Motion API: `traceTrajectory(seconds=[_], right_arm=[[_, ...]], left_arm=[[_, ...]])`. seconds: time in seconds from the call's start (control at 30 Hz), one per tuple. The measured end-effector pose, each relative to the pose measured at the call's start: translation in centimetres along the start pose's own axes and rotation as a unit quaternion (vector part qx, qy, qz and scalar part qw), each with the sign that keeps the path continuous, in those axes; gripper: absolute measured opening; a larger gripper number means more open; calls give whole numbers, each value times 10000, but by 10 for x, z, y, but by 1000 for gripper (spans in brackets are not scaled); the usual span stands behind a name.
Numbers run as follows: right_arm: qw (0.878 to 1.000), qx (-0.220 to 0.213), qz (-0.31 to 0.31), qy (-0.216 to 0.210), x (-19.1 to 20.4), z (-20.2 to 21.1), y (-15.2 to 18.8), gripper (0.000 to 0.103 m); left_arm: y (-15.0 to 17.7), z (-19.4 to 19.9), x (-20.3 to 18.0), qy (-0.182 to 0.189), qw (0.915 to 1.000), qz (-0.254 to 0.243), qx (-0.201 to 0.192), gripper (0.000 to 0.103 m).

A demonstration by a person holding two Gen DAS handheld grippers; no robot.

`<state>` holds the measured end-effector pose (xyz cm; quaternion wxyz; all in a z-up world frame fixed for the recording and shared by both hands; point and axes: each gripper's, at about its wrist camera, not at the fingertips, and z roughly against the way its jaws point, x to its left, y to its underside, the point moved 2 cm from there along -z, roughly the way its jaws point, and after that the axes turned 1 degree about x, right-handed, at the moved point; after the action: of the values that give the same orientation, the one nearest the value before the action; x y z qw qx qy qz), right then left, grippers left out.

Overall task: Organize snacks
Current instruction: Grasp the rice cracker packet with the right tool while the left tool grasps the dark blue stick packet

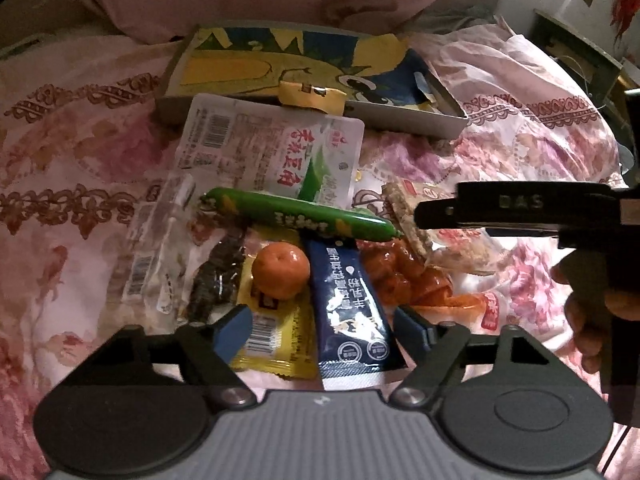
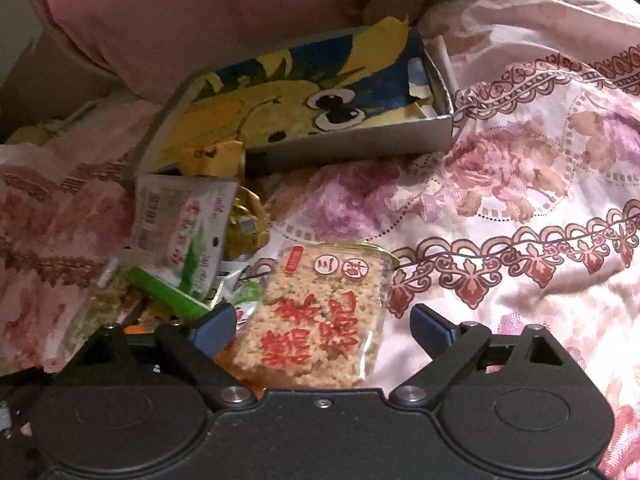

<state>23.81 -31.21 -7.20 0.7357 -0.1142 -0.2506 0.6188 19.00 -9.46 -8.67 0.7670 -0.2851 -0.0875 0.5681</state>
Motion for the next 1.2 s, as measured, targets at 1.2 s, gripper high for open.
traceTrajectory(seconds=[1.2], right_arm=[[9996,76,-243,-116,5,18,16,76]], left_arm=[[11,18,3,813,9923,873,331,35]])
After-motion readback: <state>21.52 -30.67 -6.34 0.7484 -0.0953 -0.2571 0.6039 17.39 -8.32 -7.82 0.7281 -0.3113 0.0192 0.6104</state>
